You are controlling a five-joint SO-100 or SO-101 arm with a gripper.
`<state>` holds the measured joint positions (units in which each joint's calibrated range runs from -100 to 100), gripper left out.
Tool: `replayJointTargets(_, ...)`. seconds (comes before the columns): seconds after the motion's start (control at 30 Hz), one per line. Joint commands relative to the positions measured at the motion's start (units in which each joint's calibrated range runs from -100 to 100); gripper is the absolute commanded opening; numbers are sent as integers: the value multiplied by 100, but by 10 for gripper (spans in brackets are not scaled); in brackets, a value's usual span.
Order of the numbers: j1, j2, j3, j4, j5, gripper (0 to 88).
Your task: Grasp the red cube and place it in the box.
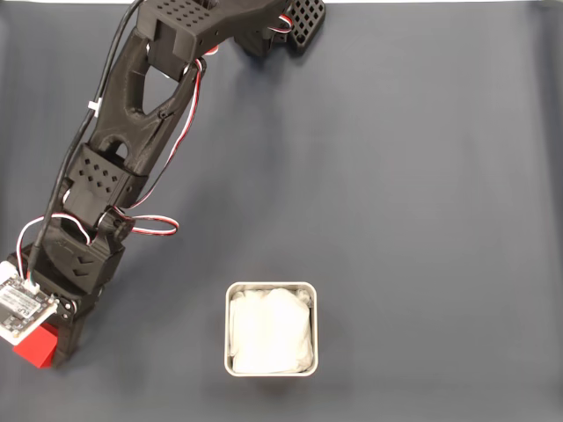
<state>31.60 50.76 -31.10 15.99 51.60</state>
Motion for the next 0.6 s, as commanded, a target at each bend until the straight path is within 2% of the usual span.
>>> replayJointTargets(0.0,-35,-839,108,155,-5,92)
replayJointTargets(0.57,-525,-2823,1523,557,83,87)
